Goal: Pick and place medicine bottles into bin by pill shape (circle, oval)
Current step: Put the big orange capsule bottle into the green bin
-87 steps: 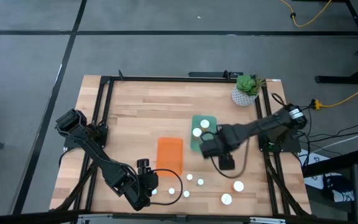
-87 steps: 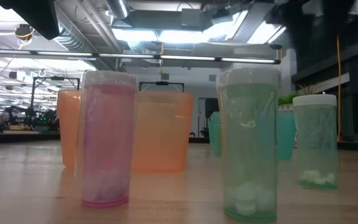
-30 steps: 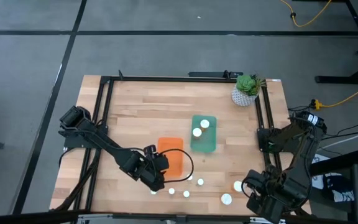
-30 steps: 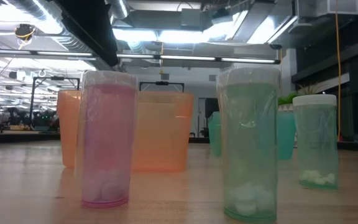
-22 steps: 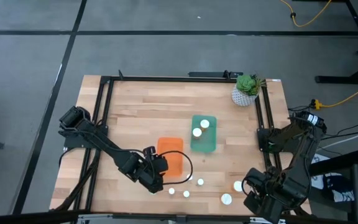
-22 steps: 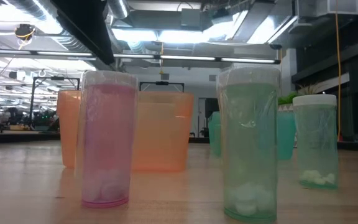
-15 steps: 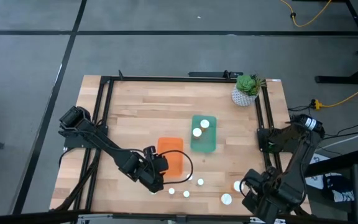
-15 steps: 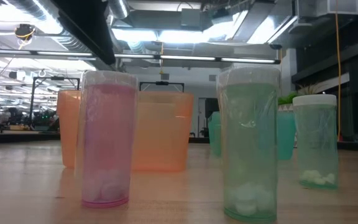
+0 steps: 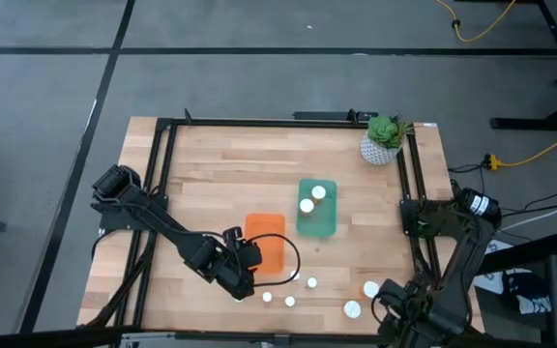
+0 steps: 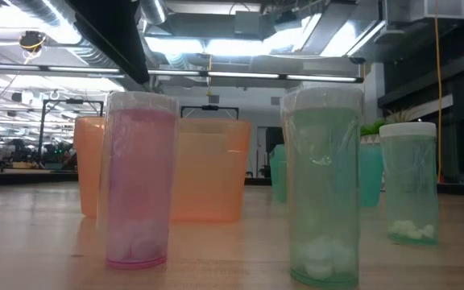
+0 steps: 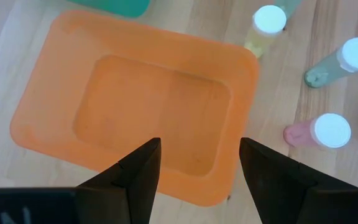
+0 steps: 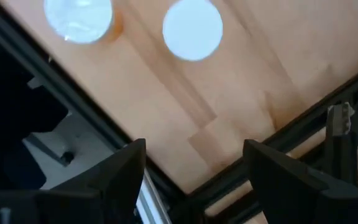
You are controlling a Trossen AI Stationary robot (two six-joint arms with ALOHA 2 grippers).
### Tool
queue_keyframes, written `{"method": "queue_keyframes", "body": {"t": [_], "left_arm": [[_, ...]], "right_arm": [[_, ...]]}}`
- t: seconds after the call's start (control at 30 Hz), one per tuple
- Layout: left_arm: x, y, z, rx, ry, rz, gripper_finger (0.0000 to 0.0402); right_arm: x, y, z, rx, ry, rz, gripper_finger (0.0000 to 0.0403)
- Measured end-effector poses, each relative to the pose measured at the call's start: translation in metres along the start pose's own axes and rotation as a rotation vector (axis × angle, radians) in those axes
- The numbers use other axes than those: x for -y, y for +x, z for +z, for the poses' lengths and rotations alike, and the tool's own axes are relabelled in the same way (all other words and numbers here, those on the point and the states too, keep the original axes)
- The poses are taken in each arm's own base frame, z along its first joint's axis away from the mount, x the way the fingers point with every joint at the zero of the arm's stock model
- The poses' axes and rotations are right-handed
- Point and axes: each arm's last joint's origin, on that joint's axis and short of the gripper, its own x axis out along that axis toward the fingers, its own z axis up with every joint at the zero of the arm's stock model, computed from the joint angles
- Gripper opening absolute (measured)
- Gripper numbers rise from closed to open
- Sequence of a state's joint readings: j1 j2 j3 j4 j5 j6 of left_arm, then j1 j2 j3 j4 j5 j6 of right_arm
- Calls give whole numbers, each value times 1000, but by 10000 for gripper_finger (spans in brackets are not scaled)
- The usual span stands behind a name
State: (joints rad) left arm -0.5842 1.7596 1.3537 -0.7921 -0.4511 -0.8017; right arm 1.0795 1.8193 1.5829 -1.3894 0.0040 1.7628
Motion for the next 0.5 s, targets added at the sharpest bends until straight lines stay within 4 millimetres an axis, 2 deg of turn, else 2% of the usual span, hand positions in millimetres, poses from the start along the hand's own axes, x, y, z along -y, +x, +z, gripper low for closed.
{"method": "queue_keyframes", "body": {"t": [0.2,0.37,0.5], "left_arm": [[0,0,0,0,0,0,212],[0,0,0,0,-1,0,212],[0,0,0,0,-1,-1,212]], "right_arm": [[-6,17,2,11,-8,-41,271],[0,38,1,-28,-8,-94,272],[-3,58,1,-45,-55,-38,271]]}}
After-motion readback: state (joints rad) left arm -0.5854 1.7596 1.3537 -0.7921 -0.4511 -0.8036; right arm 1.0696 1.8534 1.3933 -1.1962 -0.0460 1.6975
